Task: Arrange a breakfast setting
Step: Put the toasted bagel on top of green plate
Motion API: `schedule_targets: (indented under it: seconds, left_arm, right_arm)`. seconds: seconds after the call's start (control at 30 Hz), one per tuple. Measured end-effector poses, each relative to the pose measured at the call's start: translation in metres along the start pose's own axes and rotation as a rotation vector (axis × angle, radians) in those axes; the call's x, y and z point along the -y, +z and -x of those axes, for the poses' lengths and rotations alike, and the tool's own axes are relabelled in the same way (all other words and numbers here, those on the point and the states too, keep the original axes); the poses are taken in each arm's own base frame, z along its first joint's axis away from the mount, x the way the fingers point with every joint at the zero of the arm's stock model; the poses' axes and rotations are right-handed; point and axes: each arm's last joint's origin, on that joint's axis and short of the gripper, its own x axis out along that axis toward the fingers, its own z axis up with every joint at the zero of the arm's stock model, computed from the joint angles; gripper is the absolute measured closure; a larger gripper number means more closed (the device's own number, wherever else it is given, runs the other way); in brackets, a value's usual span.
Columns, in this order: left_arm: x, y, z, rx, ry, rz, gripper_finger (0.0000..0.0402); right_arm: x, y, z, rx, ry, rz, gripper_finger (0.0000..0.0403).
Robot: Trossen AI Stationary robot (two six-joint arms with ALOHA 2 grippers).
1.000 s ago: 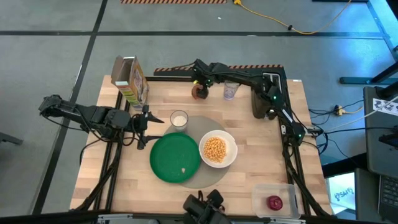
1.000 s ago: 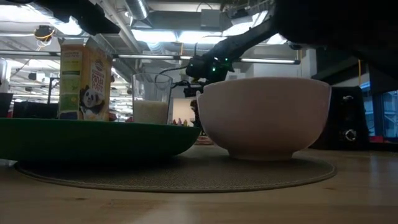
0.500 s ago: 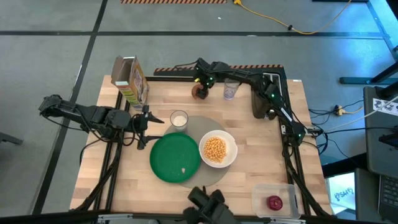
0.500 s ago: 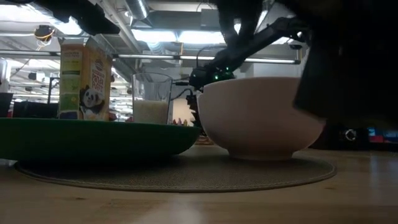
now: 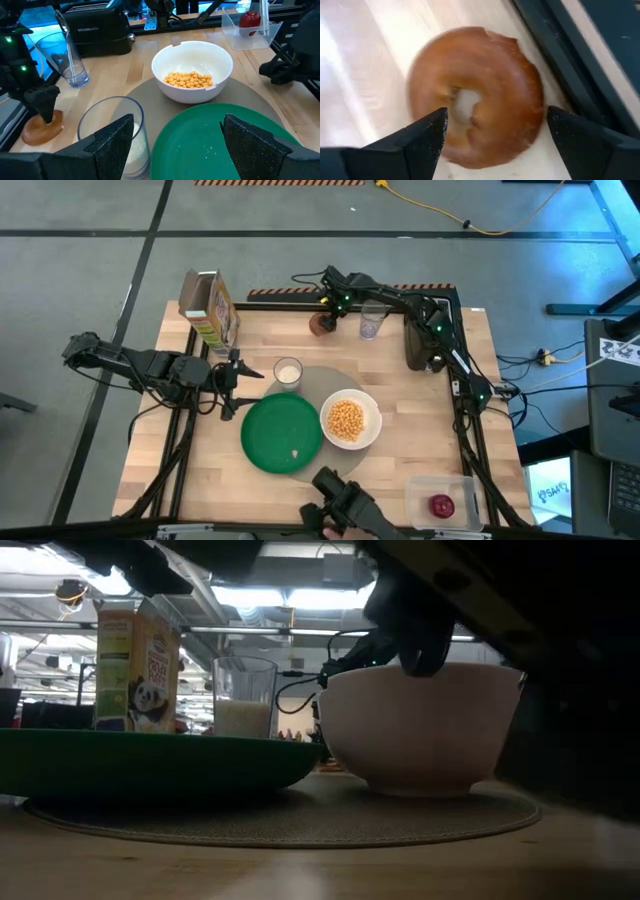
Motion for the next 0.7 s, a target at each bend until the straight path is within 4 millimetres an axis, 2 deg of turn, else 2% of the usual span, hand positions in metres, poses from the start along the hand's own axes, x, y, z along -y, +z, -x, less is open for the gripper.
schedule_targets:
  seconds: [0.13, 0.37, 0.47, 0.7]
  left_arm:
    - [0.000, 0.000, 0.000, 0.000, 0.000, 0.000, 0.0109]
    - [0.000, 0.000, 0.000, 0.001, 0.000, 0.000, 0.0109]
    - [0.000, 0.000, 0.000, 0.001, 0.000, 0.000, 0.0109]
    - [0.000, 0.000, 0.000, 0.001, 0.000, 0.000, 0.0109]
  right_arm:
    - [0.003, 0.001, 0.000, 0.015, 0.037, -0.003, 0.0094]
    - [0.014, 0.000, 0.002, 0.037, 0.063, -0.033, 0.0187]
    - [0.018, 0.001, 0.003, 0.053, 0.058, -0.035, 0.0214]
    - [0.025, -0.002, 0.005, 0.031, 0.000, -0.048, 0.0216]
